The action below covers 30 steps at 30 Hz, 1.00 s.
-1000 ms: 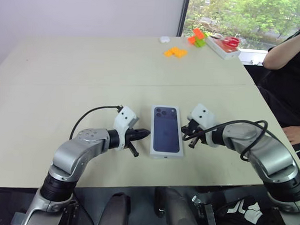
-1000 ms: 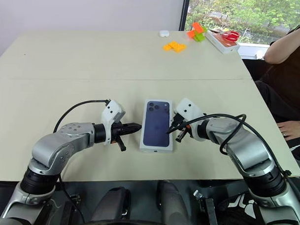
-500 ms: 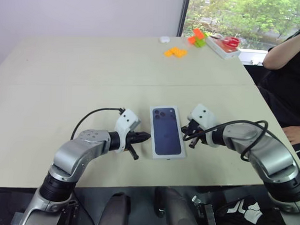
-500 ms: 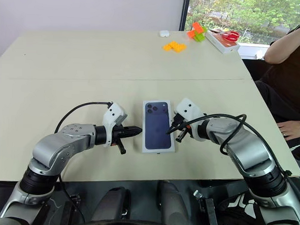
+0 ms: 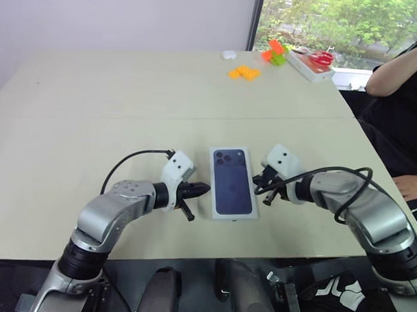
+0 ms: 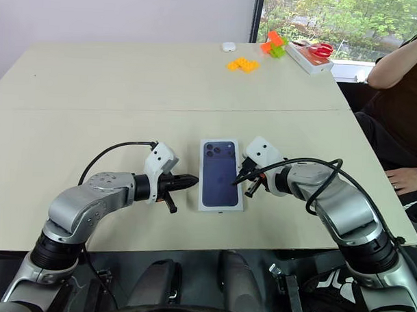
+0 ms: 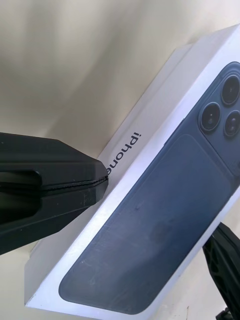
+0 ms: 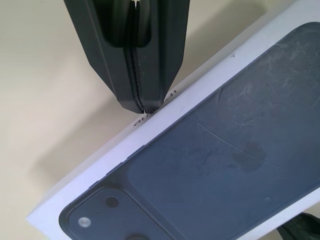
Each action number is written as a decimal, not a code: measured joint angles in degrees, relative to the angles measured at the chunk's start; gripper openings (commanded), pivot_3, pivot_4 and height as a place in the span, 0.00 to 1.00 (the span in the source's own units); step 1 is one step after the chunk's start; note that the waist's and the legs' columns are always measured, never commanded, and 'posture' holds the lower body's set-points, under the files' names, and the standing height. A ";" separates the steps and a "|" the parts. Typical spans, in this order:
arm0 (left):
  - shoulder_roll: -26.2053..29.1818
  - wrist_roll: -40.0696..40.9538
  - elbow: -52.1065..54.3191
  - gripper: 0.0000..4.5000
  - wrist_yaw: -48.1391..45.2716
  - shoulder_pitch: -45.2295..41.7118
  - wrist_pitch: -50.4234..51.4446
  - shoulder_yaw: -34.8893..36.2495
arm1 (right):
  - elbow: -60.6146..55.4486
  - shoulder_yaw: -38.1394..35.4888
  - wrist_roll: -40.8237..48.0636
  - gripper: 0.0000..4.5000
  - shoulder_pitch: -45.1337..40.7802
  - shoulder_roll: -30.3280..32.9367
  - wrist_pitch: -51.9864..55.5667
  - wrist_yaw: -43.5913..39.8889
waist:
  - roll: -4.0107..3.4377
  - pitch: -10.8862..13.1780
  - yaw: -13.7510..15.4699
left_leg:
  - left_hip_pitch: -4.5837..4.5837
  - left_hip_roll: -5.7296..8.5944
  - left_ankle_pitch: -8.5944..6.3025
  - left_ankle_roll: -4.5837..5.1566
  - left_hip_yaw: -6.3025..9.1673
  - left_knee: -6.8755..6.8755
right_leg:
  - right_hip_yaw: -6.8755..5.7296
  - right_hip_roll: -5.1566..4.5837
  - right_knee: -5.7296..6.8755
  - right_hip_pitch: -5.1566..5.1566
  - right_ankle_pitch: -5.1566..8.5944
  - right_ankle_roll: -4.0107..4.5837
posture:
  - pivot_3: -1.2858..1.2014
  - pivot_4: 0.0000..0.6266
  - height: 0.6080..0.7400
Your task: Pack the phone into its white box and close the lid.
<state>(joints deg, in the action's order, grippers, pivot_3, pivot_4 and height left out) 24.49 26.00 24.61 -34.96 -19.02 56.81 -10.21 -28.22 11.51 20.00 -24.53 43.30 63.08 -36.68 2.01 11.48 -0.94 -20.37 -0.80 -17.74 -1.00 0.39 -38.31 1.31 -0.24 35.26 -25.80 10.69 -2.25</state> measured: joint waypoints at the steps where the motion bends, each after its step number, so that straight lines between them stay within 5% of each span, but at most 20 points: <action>1: -0.07 0.01 0.00 0.00 0.00 0.00 0.00 0.01 | 0.23 0.07 -0.06 0.01 0.00 -0.09 0.08 0.05 | 0.00 0.00 0.00 | 0.00 0.00 0.00 0.00 0.00 0.00 | 0.00 0.00 0.00 0.00 0.00 0.00 | 0.52 0.24 1.00; 30: -3.65 3.22 -0.25 0.00 1.34 -1.06 1.63 5.12 | 0.50 -0.27 -0.25 0.01 -0.23 -0.84 1.09 0.36 | 0.00 0.00 -0.08 | 0.00 0.00 0.00 0.00 0.01 0.00 | 0.00 0.01 0.01 0.00 -0.01 0.00 | 0.52 0.24 1.00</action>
<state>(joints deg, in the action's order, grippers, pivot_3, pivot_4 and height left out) 20.84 29.22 24.35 -33.62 -20.07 58.43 -5.09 -27.72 11.24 19.76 -24.76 42.45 64.17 -36.32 2.01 11.48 -1.01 -20.37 -0.81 -17.73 -1.00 0.40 -38.31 1.31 -0.23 35.26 -25.80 10.68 -2.25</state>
